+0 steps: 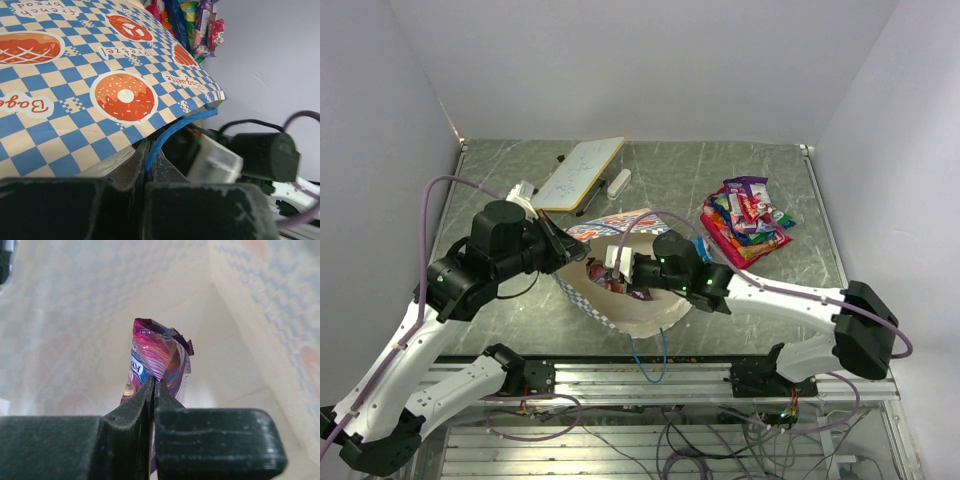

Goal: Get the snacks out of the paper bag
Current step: Take out the snack from the paper bag.

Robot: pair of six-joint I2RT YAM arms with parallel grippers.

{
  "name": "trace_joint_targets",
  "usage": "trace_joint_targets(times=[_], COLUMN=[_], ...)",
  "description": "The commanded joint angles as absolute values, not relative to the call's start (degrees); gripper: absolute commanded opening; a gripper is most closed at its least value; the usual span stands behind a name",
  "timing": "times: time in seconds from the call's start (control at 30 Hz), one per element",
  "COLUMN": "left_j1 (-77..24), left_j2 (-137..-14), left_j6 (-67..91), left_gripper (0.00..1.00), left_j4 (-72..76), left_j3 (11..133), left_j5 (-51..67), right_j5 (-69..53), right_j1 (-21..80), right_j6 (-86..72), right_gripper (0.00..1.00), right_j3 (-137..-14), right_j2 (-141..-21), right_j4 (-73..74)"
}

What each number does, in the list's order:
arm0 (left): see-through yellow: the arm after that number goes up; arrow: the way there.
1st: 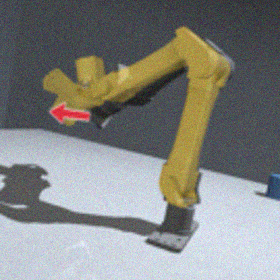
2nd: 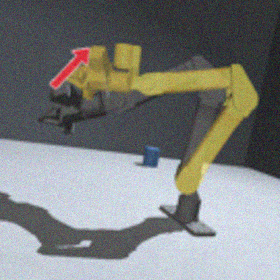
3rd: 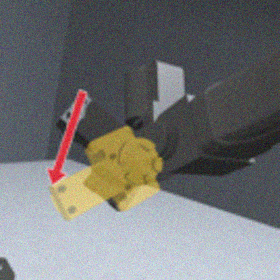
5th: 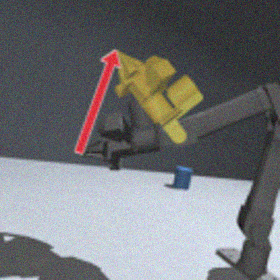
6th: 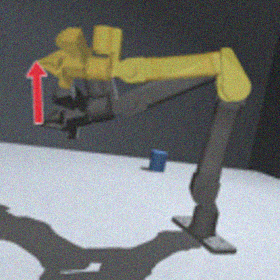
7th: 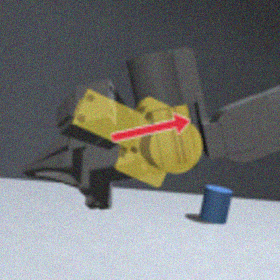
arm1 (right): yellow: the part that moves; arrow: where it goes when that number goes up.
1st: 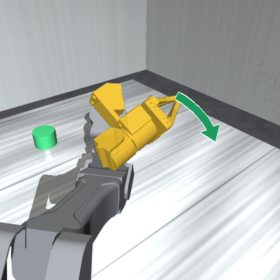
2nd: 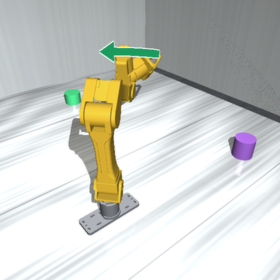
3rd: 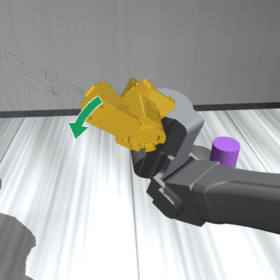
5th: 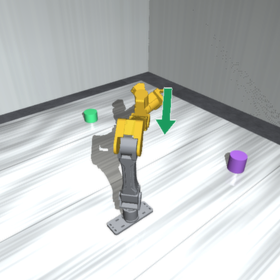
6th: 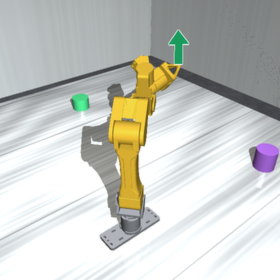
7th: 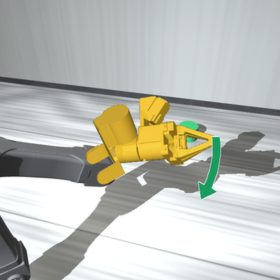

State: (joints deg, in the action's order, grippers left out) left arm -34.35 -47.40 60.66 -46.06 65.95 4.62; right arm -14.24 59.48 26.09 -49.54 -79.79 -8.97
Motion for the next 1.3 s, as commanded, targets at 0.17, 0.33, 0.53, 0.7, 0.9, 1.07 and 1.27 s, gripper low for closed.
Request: trace_joint_targets(times=[0.17, 0.33, 0.53, 0.7, 0.9, 1.07, 1.27], left_j1=[-34.2, -34.2, -34.3, -34.3, -34.3, -34.2, -34.3], left_j2=[-48.8, -47.2, -44.6, -45.5, -48.1, -48.7, -52.8], left_j6=[61.7, 65.6, 70.7, 69.7, 68.2, 68.4, 67.3], left_gripper=[0.07, 0.07, 0.07, 0.07, 0.07, 0.07, 0.07], left_j4=[-50.5, -49.1, -51.9, -53.8, -54.6, -51.7, -53.5], left_j3=[70.9, 69.6, 68.4, 71.0, 72.8, 72.0, 74.6], left_j5=[1.4, 0.2, -5.0, -5.8, -4.5, -3.5, -3.2], right_j5=[-12.2, -10.7, -8.6, -5.4, -1.5, 1.1, 5.7], right_j1=[59.6, 59.6, 59.6, 59.6, 59.6, 59.7, 59.6], right_j6=[21.1, 17.9, 17.5, 16.8, 13.1, 10.4, 6.8], right_gripper=[0.0, 0.0, 0.0, 0.0, 0.0, 0.0, 0.0], right_j3=[-59.9, -61.4, -68.6, -74.0, -78.6, -79.9, -86.4], right_j2=[-70.7, -64.7, -61.9, -60.8, -61.6, -62.5, -63.4], right_j4=[-1.6, 0.8, 6.5, 8.0, 7.8, 5.8, 8.1])
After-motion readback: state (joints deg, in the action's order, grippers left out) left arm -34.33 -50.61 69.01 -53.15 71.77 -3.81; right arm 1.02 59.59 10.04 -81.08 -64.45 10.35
